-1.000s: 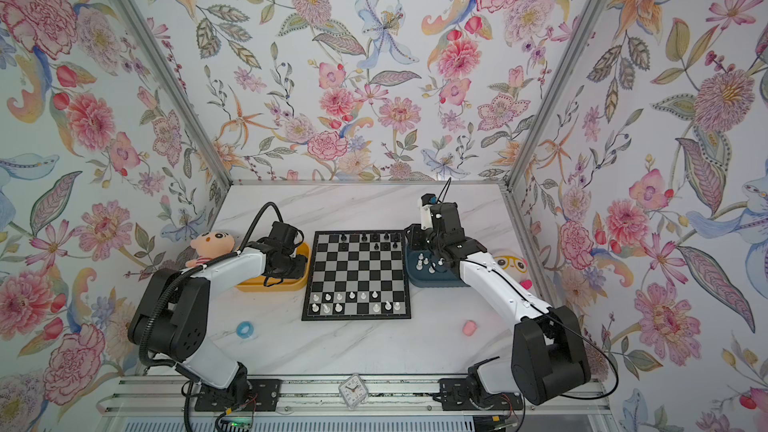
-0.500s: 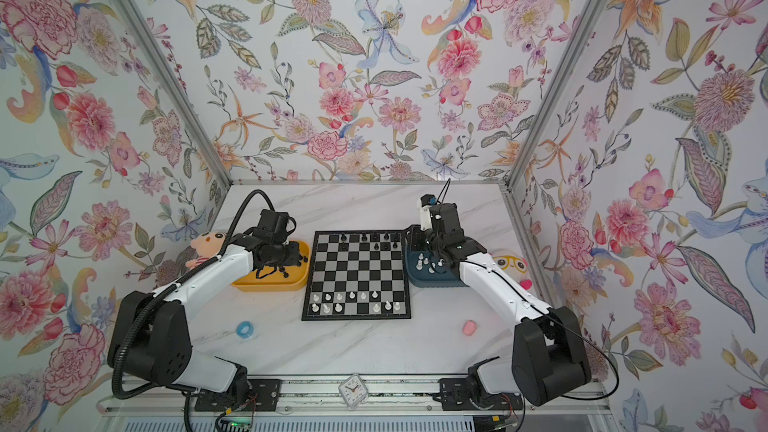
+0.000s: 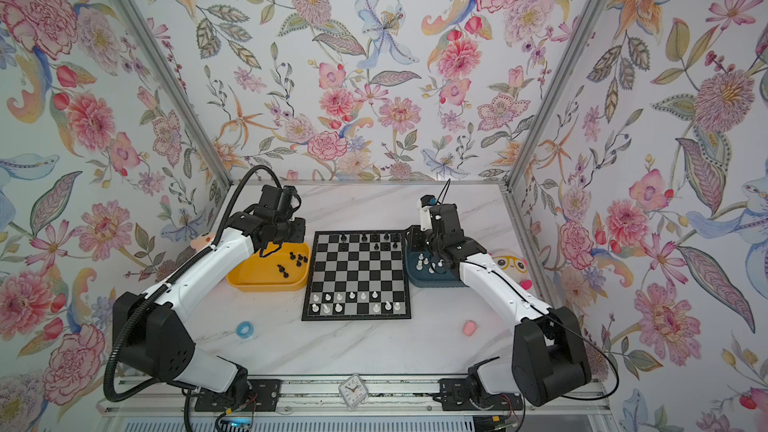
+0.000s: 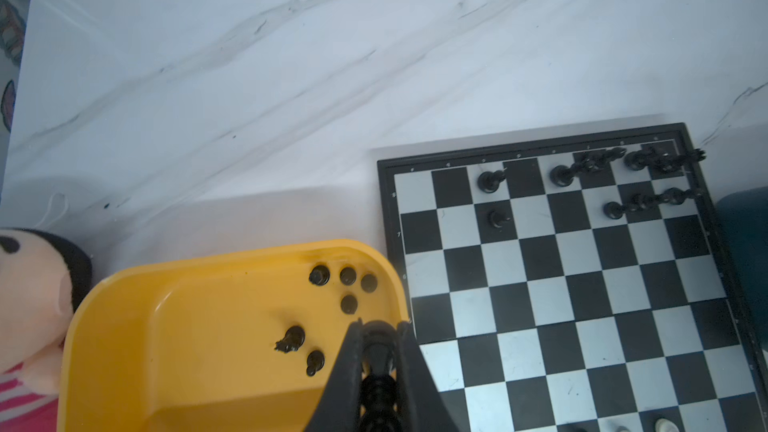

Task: Set up the chess pieces on the board
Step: 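Lift the black queen and carry it over the board's farthest row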

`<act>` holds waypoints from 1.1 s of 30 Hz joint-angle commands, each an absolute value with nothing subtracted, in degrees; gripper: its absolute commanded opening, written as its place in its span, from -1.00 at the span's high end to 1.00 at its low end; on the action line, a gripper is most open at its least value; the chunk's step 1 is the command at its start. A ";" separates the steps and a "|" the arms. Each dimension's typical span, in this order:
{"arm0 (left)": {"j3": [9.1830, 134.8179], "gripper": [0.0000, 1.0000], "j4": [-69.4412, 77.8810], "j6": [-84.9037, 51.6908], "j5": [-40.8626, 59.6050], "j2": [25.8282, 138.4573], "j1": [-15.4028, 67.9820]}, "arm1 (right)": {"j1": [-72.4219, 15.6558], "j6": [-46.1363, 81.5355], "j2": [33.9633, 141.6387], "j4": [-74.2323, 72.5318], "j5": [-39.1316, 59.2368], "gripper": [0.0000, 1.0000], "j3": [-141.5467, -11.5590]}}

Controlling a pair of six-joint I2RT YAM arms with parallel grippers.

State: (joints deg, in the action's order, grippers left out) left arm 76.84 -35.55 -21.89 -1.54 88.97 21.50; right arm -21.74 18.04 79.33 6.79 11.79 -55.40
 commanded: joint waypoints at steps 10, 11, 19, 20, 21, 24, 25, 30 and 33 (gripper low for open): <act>94.50 0.77 -37.35 -17.29 3.79 107.16 27.71 | -21.63 18.63 77.57 5.80 12.34 0.45 -53.63; 96.11 0.78 -37.48 -17.08 4.32 108.67 28.11 | -21.62 18.65 77.61 5.80 12.42 0.45 -53.55; 104.06 0.78 -38.58 -16.00 6.19 117.10 29.44 | -21.19 18.64 77.41 5.95 12.47 0.45 -53.09; 104.50 0.78 -38.63 -15.91 6.45 117.87 29.53 | -21.14 18.71 77.39 5.89 12.48 0.45 -53.01; 104.86 0.77 -38.67 -15.91 6.65 118.48 29.57 | -21.03 18.67 77.49 5.79 12.48 0.45 -53.02; 106.14 0.79 -38.85 -16.17 7.11 120.16 30.01 | -21.01 18.72 77.70 5.89 12.62 0.45 -53.03; 106.50 0.79 -38.91 -16.09 7.23 120.68 30.18 | -21.01 18.77 77.78 5.81 12.72 0.45 -53.03; 107.47 0.79 -39.37 -15.99 7.64 122.38 30.76 | -20.92 18.81 77.94 5.81 12.72 0.45 -52.95; 107.45 0.78 -39.37 -16.00 8.08 123.12 31.02 | -20.88 18.82 77.95 5.76 12.71 0.45 -52.80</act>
State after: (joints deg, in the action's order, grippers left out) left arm 105.65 -37.93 -16.91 7.09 121.80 30.30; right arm -21.23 18.06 78.94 6.17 12.08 -53.54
